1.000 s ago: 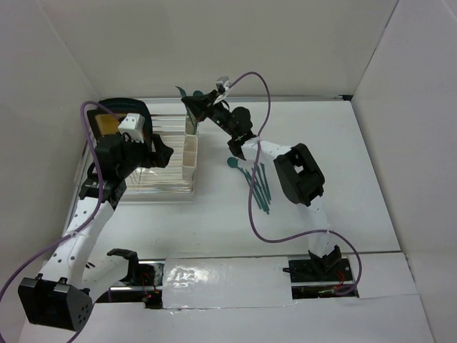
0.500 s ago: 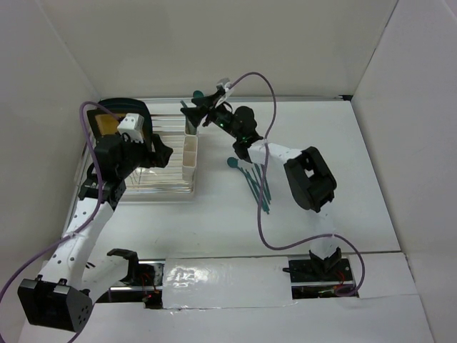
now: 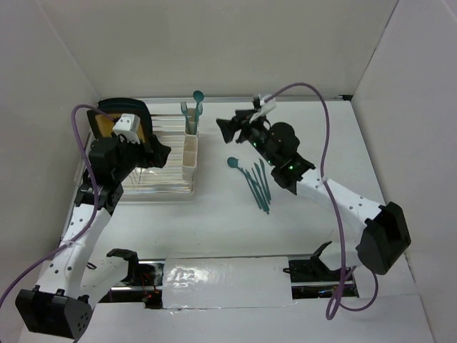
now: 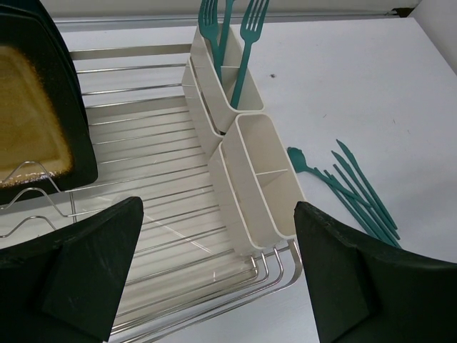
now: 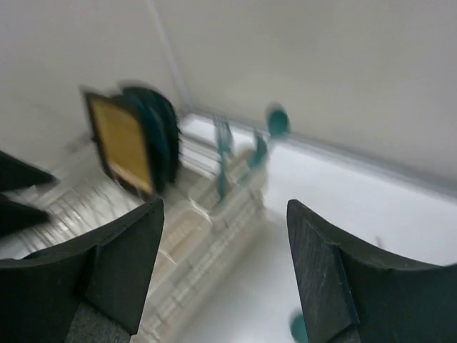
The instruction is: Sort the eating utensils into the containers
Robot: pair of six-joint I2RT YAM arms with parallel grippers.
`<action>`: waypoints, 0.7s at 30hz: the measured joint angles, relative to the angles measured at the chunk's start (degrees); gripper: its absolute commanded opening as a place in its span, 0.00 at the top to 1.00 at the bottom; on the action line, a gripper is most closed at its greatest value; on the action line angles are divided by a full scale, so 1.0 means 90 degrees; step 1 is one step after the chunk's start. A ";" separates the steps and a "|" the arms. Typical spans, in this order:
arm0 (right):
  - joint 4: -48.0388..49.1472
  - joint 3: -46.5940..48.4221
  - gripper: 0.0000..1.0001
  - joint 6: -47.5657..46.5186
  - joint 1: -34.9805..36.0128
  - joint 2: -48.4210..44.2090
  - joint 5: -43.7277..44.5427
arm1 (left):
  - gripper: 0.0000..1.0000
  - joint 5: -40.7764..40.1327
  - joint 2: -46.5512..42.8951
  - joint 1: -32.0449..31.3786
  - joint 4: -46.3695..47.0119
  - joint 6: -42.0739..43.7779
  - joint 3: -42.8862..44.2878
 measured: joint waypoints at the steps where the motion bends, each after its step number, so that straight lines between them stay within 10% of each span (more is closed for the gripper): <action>1: -0.0175 -0.0362 0.26 -0.0053 -0.0012 -0.0121 0.0197 | 0.00 -0.0002 -0.0034 0.0000 0.0002 -0.0002 0.0000; 9: -0.1804 -0.1362 0.39 -0.0313 -0.0036 0.1154 0.1134 | 0.00 -0.0078 -0.0131 0.0000 0.0041 -0.0010 -0.0039; 21: -0.2596 -0.0097 0.47 -0.0998 -0.0197 0.2798 0.1270 | 0.00 -0.0240 -0.0121 0.0000 0.0034 -0.0010 -0.0131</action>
